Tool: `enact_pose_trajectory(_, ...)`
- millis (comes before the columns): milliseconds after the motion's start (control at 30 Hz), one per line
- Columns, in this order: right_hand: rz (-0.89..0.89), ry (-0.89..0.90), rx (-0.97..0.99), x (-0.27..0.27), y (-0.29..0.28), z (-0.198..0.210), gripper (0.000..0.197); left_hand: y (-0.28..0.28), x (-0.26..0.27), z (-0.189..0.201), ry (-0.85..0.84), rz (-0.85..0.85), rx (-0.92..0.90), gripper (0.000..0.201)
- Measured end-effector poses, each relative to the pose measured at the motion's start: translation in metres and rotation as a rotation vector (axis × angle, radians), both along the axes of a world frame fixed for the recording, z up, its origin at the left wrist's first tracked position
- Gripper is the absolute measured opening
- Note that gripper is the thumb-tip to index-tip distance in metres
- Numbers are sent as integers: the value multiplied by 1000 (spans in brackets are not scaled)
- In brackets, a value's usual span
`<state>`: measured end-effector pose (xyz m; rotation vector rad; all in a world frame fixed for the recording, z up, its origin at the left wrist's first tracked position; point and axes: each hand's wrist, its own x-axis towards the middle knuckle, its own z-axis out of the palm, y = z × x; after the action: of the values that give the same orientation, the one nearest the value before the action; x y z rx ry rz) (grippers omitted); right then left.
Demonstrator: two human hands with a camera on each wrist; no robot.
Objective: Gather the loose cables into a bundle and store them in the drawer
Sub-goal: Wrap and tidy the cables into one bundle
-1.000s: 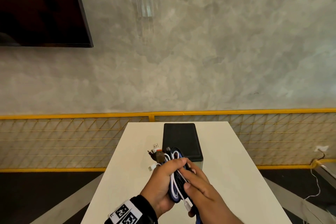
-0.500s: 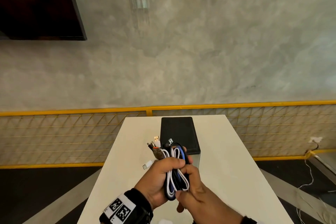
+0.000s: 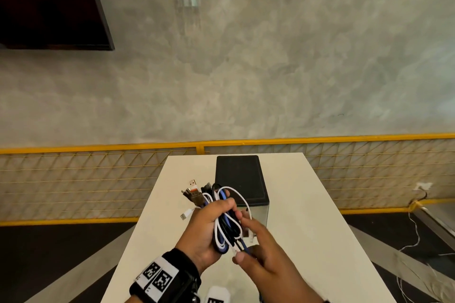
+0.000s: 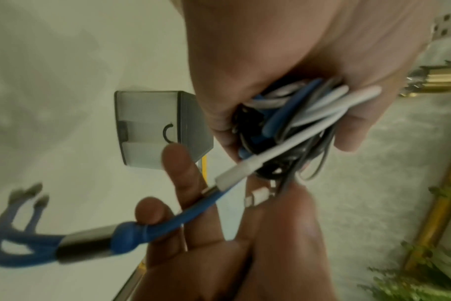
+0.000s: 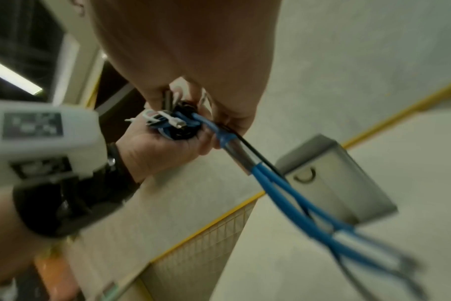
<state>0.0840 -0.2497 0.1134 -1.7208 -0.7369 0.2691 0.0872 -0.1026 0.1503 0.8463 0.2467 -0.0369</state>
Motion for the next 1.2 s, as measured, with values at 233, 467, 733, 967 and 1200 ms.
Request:
enact_pose_trajectory(233,-236,5,61,8,-5,6,23,3,6,-4,5,77,51,15)
enact_pose_trajectory(467,-316,-26,49,17,0,17,23,-4,8,-6,4,43,83,14)
enact_pose_trajectory(733,-287,-69,73,25,3,15,36,-6,10,-14,-49,31,197,19)
enact_pose_trajectory(967,-258,-497,-198,24,8,14,28,-7,10,-15,-145,84,373,13)
enact_pose_trajectory(1200,-204,-188,11,19,5,2,42,-3,15,-21,68,210,142,42)
